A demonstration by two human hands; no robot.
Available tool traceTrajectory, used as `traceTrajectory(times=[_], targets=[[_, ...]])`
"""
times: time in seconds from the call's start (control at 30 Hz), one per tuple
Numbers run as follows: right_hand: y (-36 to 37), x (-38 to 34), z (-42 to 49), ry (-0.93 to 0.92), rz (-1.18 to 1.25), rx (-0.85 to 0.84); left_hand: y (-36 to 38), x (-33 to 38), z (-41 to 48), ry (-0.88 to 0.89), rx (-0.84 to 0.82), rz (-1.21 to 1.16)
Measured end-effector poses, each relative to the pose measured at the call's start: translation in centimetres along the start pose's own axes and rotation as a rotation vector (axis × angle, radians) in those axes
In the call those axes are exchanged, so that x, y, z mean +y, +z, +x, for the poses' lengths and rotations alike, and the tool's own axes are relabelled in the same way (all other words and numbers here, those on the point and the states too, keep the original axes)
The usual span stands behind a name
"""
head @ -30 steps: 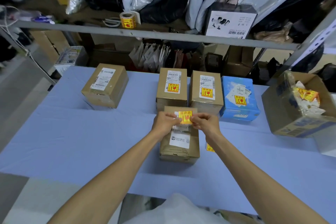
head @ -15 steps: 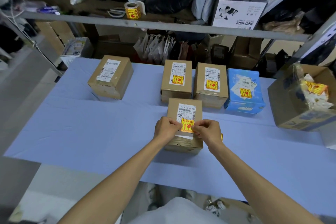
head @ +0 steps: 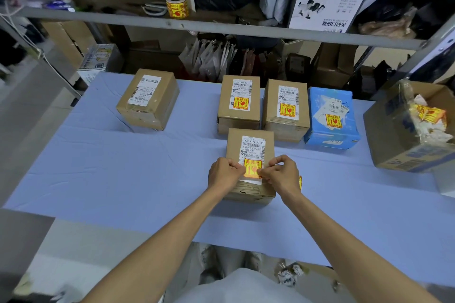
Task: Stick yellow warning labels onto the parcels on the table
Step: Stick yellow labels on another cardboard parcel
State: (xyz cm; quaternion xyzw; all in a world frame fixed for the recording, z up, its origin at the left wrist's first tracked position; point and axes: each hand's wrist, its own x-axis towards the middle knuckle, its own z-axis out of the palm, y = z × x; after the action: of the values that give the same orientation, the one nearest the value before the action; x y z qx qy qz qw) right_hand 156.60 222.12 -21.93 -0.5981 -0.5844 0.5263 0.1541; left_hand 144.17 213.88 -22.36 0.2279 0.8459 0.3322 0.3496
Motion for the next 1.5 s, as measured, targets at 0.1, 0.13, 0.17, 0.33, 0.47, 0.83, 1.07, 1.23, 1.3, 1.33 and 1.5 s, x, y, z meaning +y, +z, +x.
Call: traceTrajectory(times=[0.1, 0.13, 0.17, 0.33, 0.47, 0.83, 1.07, 1.23, 1.3, 1.33, 1.5], targets=[[0.2, 0.0, 0.2, -0.002, -0.021, 0.0, 0.0, -0.1, 0.0, 0.006, -0.002, 0.012], [0.2, 0.0, 0.2, -0.008, -0.036, 0.0, 0.0, -0.2, 0.0, 0.005, 0.0, 0.015], [0.3, 0.0, 0.2, -0.016, -0.051, 0.0, 0.0, -0.3, -0.1, 0.005, 0.003, 0.02], [0.6, 0.0, 0.3, -0.034, -0.107, 0.016, 0.1, -0.3, -0.2, 0.004, 0.011, 0.068], [0.7, 0.1, 0.3, -0.056, -0.155, 0.019, 0.0, 0.0, -0.5, 0.031, 0.017, 0.147], [0.1, -0.4, 1.2, -0.096, -0.395, 0.004, -0.4, 0.3, 0.2, 0.079, 0.033, 0.245], [1.4, -0.5, 2.2, -0.096, -0.466, 0.068, 0.0, 1.5, 1.4, 0.095, 0.097, 0.232], [0.5, 0.2, 2.0, -0.291, -0.475, 0.013, -0.3, 0.1, 1.3, 0.229, 0.014, 0.155], [0.2, 0.4, 1.4, -0.405, -0.441, -0.092, -0.6, -0.5, 1.0, 0.285, -0.029, 0.159], [0.1, 0.5, 1.2, -0.425, -0.428, -0.133, -0.7, -0.7, 0.9, 0.31, -0.047, 0.164], [-0.4, 0.4, 1.4, -0.477, -0.567, -0.186, -1.3, -1.4, 1.1, 0.364, -0.107, 0.149]])
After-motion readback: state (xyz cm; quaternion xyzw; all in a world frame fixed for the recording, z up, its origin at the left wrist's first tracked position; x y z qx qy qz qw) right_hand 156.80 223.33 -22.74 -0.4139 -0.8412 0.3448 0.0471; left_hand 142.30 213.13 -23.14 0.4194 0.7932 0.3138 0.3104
